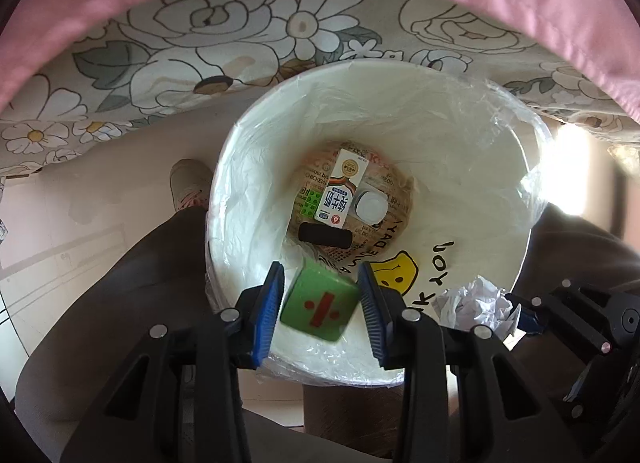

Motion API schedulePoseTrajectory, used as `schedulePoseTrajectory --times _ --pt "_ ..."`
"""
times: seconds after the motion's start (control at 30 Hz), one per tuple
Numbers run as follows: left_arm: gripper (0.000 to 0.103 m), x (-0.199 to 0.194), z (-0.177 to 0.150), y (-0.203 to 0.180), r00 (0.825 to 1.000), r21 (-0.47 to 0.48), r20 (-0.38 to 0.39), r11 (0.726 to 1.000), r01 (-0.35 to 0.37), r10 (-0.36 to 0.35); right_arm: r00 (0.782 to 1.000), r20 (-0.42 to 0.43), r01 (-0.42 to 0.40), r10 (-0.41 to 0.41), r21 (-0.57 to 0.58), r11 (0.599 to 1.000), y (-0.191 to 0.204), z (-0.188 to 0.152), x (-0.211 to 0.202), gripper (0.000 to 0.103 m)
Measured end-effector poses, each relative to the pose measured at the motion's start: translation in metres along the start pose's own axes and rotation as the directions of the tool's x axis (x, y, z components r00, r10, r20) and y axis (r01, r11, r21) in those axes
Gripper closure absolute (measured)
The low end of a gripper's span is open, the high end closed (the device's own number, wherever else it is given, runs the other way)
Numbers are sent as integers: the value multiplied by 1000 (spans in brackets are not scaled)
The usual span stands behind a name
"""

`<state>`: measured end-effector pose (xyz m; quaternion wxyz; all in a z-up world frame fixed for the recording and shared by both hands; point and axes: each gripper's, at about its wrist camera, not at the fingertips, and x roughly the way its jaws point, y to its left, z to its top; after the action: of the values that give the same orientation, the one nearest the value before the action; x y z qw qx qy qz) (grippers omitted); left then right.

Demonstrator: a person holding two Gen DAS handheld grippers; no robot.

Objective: Collect trash
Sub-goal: 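Open the left gripper over the bin while the right releases the foil ball, then raise both grippers from the bin back toward the bed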

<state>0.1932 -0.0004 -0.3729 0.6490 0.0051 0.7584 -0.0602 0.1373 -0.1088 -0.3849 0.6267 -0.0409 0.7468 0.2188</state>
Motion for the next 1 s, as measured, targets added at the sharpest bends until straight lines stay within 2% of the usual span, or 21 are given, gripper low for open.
schedulePoseTrajectory --times 0.33,0.5,0.73,1.0 --pt "62 18 12 0 999 -40 -38 999 8 -10 999 -11 34 -34 35 999 -7 7 24 65" --pt "55 23 12 4 999 -47 -42 999 4 -6 999 -11 39 -39 49 998 -11 7 26 55" --pt "54 19 7 5 999 -42 -33 999 -2 1 999 5 43 -43 45 998 -8 4 16 53" --pt "52 -13 -7 3 999 -13 21 1000 -29 29 997 58 55 -56 14 998 0 -6 -15 53"
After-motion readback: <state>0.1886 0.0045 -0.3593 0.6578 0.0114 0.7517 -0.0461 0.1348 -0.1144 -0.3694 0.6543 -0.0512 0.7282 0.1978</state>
